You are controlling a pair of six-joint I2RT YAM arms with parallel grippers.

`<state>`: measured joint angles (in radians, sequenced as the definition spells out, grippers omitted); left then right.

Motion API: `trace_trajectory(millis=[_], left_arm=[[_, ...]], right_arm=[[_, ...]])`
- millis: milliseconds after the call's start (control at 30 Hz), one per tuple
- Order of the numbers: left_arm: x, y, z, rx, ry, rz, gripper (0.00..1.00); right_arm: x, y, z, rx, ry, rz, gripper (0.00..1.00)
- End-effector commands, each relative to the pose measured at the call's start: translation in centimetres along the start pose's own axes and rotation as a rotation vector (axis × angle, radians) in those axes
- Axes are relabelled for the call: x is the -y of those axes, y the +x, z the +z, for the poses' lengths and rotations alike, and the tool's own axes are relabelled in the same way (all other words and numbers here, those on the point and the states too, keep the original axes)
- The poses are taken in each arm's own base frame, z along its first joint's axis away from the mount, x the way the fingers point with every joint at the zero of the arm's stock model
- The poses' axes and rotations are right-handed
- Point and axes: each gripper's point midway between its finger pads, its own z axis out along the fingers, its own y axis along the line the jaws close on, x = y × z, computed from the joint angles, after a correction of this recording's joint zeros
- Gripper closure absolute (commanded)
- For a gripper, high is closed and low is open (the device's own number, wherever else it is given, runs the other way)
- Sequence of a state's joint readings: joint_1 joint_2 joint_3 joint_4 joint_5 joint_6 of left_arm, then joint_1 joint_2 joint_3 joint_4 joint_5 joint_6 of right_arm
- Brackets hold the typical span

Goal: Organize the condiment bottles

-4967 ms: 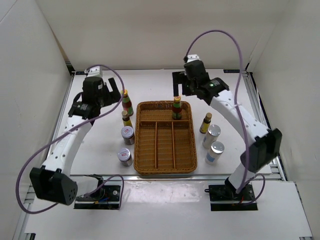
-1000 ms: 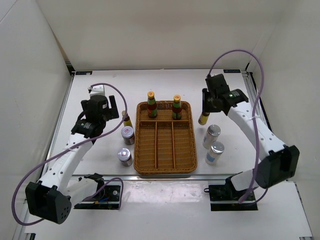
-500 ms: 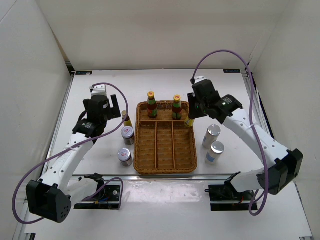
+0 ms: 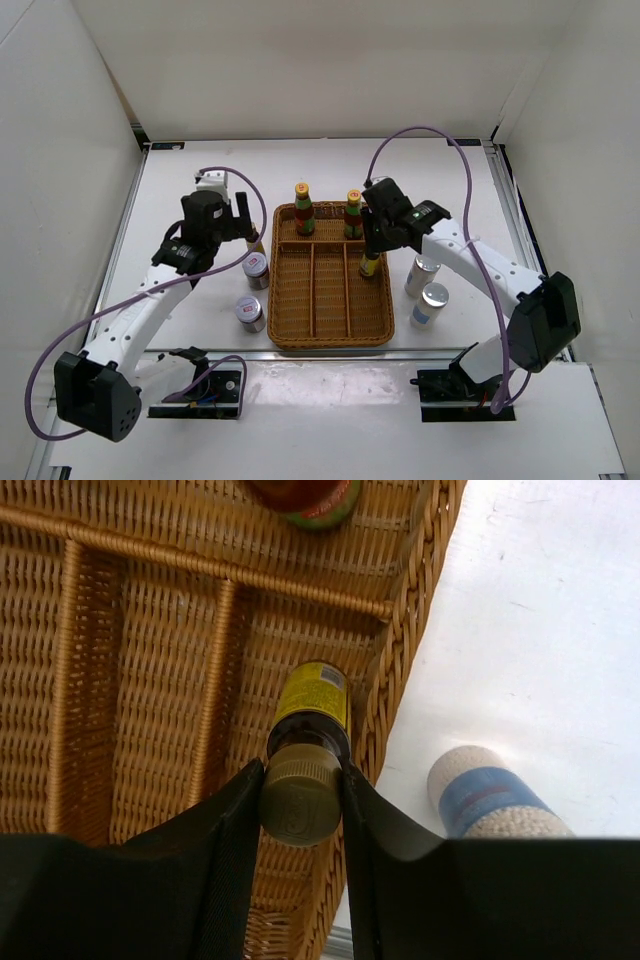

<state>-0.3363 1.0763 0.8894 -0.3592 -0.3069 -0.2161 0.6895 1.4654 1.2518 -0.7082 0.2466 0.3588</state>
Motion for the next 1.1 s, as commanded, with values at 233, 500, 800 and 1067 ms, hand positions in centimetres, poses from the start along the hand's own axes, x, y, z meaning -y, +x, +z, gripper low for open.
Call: trace_trajectory(millis=[233, 500, 800, 1067], left_arm=[[3.8, 1.0, 0.8, -0.013, 0.168, 0.058, 0.01], [4.4, 2.6, 2.1, -0.070, 0.174, 0.044, 0.01], [4.6, 4.1, 3.5, -0.167, 0.152, 0.058, 0.14], [4.3, 3.6, 4.1, -0.205, 0.105, 0.054, 0.21]], right_arm=[[-1.0, -1.8, 0.6, 0.066, -0.023, 0.045, 0.31], [-0.6, -4.5, -3.7, 0.198, -0.044, 0.070, 0.07], [0.6, -5.8, -7.4, 0.295, -0.029, 0.076, 0.06], [1.0, -5.8, -8.1, 0.317, -0.026, 0.072, 0.06]])
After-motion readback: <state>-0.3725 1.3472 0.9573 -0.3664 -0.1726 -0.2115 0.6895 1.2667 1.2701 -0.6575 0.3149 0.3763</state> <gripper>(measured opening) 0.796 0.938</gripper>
